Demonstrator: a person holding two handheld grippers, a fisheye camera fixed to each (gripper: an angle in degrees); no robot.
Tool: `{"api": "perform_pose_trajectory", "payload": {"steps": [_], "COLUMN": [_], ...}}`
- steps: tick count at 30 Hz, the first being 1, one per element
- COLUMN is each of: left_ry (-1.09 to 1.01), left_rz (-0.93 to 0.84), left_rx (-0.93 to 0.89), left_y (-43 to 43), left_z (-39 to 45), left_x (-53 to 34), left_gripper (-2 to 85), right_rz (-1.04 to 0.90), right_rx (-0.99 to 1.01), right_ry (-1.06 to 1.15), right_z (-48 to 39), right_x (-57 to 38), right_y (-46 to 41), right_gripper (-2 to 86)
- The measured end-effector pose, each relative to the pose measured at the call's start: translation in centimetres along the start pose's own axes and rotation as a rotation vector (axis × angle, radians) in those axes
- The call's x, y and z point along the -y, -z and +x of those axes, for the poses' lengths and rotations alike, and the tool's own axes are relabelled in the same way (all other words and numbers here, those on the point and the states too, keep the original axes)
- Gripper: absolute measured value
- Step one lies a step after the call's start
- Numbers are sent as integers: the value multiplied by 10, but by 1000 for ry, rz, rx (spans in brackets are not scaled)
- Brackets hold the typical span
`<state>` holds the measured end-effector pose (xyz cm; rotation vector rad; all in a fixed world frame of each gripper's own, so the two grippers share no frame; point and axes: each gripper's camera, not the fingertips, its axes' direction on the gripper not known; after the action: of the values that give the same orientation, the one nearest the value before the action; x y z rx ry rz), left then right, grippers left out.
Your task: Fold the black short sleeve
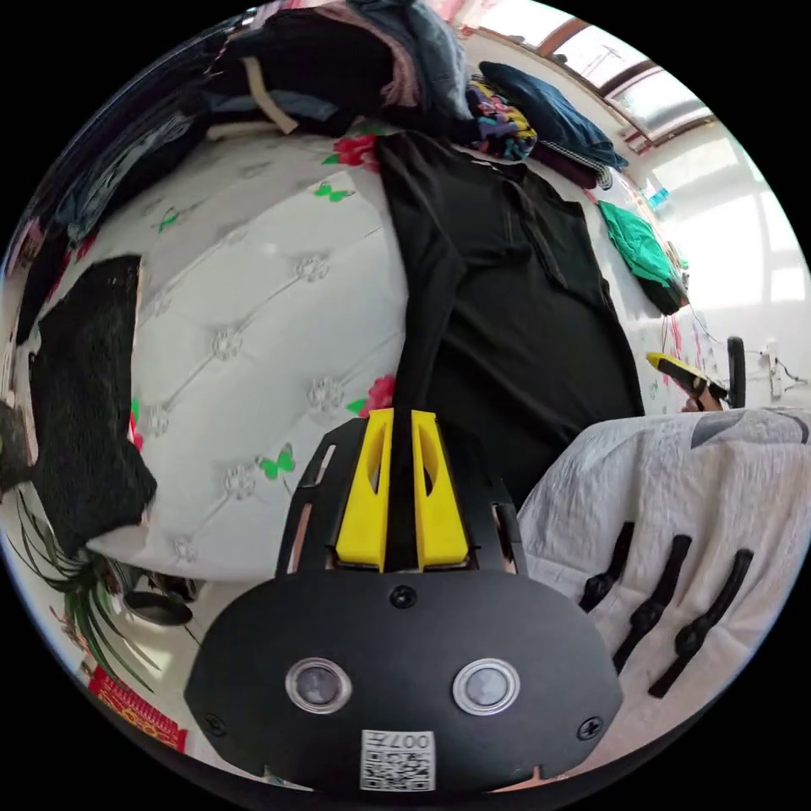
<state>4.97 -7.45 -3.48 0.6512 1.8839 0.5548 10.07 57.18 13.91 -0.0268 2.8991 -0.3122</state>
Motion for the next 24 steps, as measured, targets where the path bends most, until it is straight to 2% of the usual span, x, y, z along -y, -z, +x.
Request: {"api": "perform_pose_trajectory", "payload": {"steps": [4, 9, 11, 13, 15, 17, 19, 24], "left_ry": [126, 116, 83, 0, -92, -160, -163, 49], "left_rz": [-43, -108, -143, -185, -237, -215, -93, 121], "left_rx": [-49, -102, -81, 92, 107, 96, 28, -173], "left_y": [-3, -28, -42, -46, -49, -44, -26, 2], "left_z": [-22, -16, -6, 10, 19, 24, 22, -9], "left_x": [-80, -121, -118, -108, -95, -83, -62, -16], "left_gripper": [64, 79, 57, 9, -2, -6, -8, 0], "right_rz": [-75, -145, -175, -190, -201, -165, -108, 114], "right_rx": [17, -31, -43, -171, -170, -115, -53, -19], "right_ry": [-71, -19, 3, 8, 30, 29, -6, -45], "right_z": [6, -10, -17, -27, -30, -28, -23, -27], "right_x": [-72, -107, -108, -104, -99, -91, -72, -35], "right_y": [-3, -22, -35, -42, -43, -39, -28, 10], "right_gripper": [95, 82, 70, 43, 28, 17, 9, 14]}}
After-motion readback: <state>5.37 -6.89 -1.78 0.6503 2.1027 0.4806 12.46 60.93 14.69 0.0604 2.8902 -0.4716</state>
